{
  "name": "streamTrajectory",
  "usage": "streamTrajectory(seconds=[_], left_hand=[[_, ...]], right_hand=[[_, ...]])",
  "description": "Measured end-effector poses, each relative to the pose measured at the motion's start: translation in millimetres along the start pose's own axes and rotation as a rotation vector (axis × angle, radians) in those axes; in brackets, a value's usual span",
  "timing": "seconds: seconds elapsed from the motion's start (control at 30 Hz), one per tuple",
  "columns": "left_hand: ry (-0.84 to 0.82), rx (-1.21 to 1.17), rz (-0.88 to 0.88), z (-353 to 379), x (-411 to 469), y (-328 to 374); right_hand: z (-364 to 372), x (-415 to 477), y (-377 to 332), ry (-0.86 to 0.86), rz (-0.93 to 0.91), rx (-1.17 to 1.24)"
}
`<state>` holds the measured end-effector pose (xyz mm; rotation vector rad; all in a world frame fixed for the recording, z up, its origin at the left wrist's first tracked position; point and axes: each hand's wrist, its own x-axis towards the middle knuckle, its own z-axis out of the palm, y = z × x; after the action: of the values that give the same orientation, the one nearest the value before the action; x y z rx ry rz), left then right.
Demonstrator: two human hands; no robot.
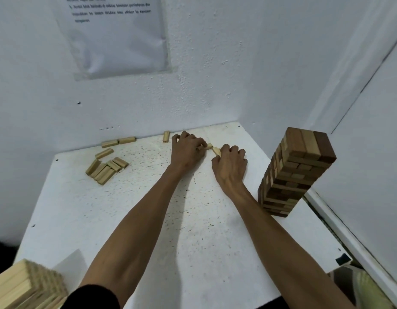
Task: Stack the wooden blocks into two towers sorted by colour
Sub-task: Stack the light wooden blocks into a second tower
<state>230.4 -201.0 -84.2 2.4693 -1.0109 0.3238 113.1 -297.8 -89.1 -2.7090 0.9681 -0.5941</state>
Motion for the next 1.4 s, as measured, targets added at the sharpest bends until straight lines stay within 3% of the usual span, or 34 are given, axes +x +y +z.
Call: streamTrajectory(seconds=[0.4,0.7,1.13,1.27,1.4], left_hand=[[0.203,-0.169,-0.179,-56,-92,16],[0.277,-0.119,-0.327,-96,-212,24],[0.241,-0.01,-0.548,-119,-319,22],[0.204,-0.06,-0.513,-123,-328,19],[0.12,-0.103,-0.412,-127,-332,20]], right_hand=[[-43,-67,2,-0.019,-0.118,0.204],[-72,-147,9,-0.204,-0.305,0.411],[-66,-210,-2,-0.366,-0.773,0.506],[-61,-198,-1,-0.499,-0.864,0.596],[-51,-183,-3,-0.516,-0.883,0.682]])
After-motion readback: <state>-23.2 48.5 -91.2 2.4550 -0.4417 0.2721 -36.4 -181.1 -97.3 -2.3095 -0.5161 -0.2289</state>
